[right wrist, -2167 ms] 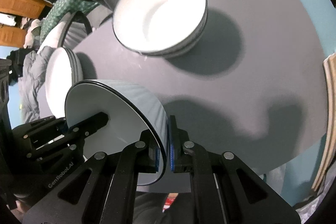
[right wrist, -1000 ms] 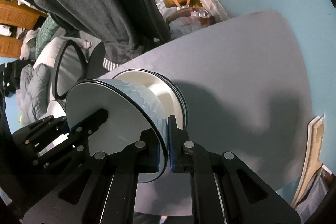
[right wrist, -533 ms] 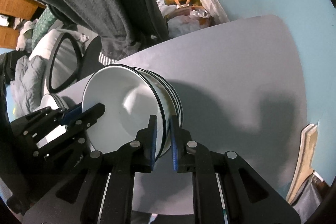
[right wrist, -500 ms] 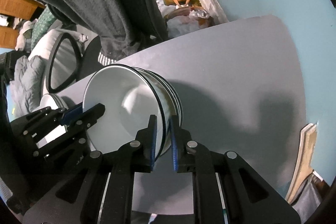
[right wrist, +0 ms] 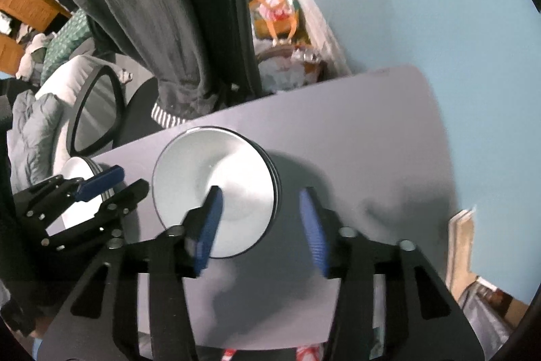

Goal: Organize plates and bowls

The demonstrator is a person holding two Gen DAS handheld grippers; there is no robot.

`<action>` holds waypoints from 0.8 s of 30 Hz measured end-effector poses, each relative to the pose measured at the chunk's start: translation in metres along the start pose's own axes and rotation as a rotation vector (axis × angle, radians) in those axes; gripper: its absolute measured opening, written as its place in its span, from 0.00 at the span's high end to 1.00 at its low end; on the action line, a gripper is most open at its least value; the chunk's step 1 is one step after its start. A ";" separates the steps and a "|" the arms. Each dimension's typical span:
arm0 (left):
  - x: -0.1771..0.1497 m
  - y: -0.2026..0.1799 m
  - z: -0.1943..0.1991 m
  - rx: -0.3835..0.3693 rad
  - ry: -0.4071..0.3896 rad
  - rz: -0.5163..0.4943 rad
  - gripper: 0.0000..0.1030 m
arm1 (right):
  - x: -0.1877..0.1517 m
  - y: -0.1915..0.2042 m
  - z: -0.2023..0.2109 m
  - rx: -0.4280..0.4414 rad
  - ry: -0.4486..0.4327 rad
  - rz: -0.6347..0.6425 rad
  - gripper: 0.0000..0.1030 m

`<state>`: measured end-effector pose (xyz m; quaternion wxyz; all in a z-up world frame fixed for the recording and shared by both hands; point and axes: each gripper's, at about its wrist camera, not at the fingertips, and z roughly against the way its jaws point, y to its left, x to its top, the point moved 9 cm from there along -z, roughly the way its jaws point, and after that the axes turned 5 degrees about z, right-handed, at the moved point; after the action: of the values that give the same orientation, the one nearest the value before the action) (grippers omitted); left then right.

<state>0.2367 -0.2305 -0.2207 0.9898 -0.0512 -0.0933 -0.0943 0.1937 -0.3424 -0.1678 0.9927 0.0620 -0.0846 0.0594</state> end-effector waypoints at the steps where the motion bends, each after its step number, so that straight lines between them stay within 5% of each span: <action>1: -0.001 0.002 0.005 -0.003 -0.011 0.002 0.57 | 0.000 0.002 0.006 -0.001 -0.012 0.011 0.44; 9: -0.019 0.022 0.048 -0.029 -0.083 0.032 0.52 | -0.004 0.018 0.047 -0.043 -0.098 0.064 0.38; 13: -0.036 0.029 0.062 -0.077 -0.092 0.077 0.41 | -0.011 0.026 0.063 -0.047 -0.130 0.078 0.37; 24: -0.074 0.053 0.106 -0.075 -0.160 0.059 0.41 | -0.028 0.037 0.095 -0.094 -0.195 0.070 0.37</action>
<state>0.1575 -0.1534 -0.1357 0.9790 -0.0984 -0.1669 -0.0641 0.1466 -0.3216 -0.0752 0.9788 0.0177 -0.1858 0.0839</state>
